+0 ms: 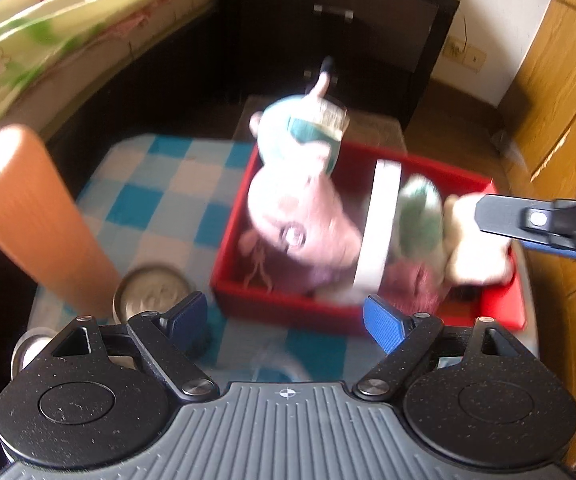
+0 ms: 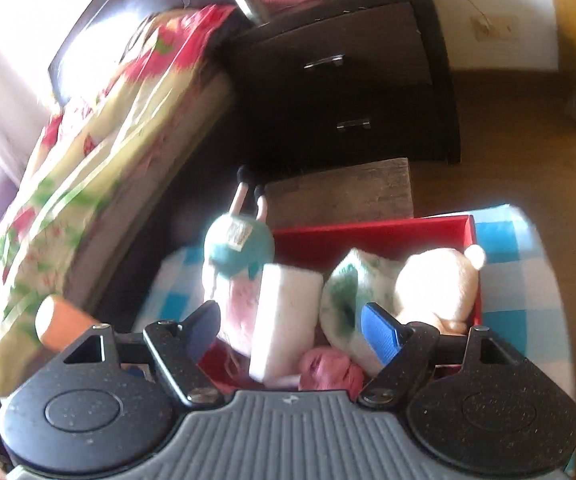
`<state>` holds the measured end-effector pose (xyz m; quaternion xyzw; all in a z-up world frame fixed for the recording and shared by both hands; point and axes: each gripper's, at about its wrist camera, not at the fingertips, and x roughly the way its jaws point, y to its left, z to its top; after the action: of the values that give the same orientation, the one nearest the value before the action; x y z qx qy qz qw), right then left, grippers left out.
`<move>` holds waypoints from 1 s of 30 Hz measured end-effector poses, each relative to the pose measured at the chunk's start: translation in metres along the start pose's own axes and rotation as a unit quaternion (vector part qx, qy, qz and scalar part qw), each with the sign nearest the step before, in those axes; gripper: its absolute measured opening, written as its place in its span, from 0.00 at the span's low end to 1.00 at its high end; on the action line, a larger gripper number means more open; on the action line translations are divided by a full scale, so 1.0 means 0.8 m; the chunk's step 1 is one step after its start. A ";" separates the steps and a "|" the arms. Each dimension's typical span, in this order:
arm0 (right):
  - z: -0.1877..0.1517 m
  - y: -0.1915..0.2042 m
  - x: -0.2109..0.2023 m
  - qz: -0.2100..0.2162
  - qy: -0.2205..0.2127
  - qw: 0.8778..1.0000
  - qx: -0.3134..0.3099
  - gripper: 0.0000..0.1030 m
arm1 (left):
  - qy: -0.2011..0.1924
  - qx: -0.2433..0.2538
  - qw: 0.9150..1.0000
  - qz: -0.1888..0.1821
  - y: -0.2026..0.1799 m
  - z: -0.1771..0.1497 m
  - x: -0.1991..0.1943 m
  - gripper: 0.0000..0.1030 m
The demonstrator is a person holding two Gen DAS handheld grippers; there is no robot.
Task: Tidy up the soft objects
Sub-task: 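Move left tool to a blue face mask while right tool reaches the other mask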
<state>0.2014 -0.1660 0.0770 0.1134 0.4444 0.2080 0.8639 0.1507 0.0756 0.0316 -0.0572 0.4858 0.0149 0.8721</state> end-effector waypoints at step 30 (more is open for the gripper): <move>-0.109 0.004 0.030 -0.079 0.139 0.983 -0.087 0.55 | 0.092 0.021 0.995 0.008 0.004 -0.053 0.078 0.15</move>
<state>0.1418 -0.1516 0.0106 -0.0273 0.5483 0.1905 0.8138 0.1474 0.0719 -0.0437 -0.0359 0.5647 0.0066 0.8245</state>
